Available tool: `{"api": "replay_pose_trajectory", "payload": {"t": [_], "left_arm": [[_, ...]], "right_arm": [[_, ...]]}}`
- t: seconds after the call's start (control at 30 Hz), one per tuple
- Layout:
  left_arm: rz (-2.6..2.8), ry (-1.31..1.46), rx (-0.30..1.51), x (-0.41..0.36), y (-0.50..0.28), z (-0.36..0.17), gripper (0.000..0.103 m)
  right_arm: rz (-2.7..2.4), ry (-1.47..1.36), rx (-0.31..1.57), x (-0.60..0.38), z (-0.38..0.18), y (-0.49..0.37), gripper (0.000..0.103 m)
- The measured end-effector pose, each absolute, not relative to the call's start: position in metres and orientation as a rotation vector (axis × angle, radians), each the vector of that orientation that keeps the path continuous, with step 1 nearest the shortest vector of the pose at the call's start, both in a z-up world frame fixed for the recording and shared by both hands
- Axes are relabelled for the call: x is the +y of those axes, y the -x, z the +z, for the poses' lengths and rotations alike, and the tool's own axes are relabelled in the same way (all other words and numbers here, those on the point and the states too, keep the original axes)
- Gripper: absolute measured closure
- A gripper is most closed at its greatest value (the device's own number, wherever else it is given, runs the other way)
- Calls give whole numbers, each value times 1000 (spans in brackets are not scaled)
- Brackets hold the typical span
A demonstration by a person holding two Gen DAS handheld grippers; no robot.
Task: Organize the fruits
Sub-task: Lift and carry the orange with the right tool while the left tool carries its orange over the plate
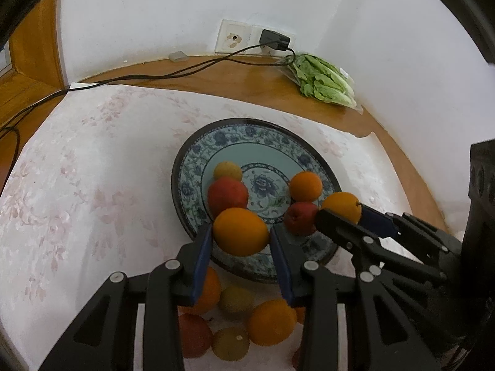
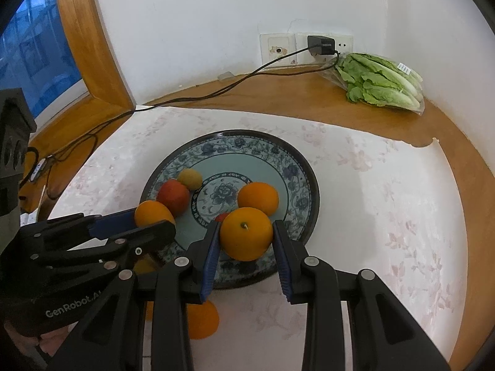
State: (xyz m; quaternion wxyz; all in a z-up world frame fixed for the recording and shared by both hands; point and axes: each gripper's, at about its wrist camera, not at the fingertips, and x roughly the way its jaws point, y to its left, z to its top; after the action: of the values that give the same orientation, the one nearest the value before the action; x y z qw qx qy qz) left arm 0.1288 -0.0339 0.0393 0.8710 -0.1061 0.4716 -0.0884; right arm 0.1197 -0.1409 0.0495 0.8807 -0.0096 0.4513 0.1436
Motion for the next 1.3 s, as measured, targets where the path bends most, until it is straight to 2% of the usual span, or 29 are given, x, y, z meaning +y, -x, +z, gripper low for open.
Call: {"api": "replay_pose_trajectory", "payload": {"t": [1.03,1.3], "left_arm": [[-176,205,980,-35,-139,32,64],[-191,181,971,-39,-137,34,54]], "right_arm": [[298,-9,926,-142,46,-149,69],[308,-10,925,-138,46,-153,69]]}}
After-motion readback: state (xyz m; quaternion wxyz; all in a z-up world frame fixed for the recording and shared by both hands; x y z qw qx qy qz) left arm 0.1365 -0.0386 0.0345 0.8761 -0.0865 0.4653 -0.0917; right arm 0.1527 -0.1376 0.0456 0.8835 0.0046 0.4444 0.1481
